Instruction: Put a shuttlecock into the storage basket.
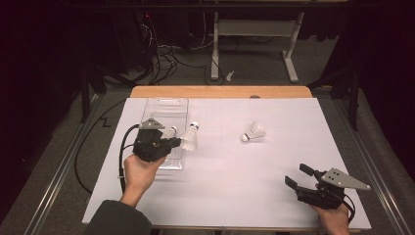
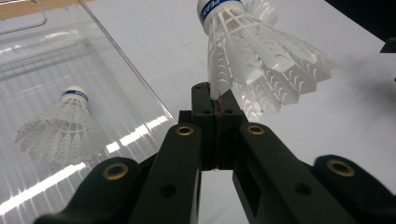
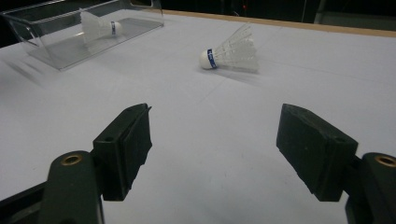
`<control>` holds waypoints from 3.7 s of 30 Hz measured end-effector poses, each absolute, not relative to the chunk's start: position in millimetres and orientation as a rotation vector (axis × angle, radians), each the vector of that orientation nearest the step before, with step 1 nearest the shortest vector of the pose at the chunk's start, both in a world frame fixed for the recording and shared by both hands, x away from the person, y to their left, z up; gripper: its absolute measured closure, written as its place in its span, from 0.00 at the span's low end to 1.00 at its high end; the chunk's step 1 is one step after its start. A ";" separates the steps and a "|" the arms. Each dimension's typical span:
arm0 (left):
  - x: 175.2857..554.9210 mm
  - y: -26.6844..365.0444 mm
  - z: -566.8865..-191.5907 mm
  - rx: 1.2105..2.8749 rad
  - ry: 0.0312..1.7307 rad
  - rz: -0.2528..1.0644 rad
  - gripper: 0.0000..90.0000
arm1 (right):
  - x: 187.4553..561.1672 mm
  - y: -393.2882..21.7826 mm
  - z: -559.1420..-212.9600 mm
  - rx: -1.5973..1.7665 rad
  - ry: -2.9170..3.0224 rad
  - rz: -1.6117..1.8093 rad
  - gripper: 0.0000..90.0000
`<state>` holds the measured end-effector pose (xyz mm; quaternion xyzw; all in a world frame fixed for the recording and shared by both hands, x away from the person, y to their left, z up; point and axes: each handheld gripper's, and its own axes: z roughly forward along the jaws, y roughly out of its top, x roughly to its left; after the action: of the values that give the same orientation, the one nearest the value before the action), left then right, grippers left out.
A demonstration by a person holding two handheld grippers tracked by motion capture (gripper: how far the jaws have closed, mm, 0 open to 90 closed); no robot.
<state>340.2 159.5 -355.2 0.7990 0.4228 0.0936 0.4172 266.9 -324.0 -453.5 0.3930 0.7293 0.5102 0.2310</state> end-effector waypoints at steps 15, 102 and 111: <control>343.0 171.9 -354.9 1.986 1.090 0.252 1.00 | 264.5 -326.0 -452.9 1.100 1.987 1.407 0.30; 424.6 202.7 -363.6 1.965 1.386 0.345 1.00 | 266.5 -327.9 -454.2 1.109 1.985 1.412 0.30; 433.9 199.7 -363.5 1.976 1.408 0.353 1.00 | 266.3 -328.1 -454.1 1.105 1.988 1.413 0.30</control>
<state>433.9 199.7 -363.5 0.7584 0.5404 0.1356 0.3383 266.3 -328.1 -454.1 0.4015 0.7226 0.5135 0.2301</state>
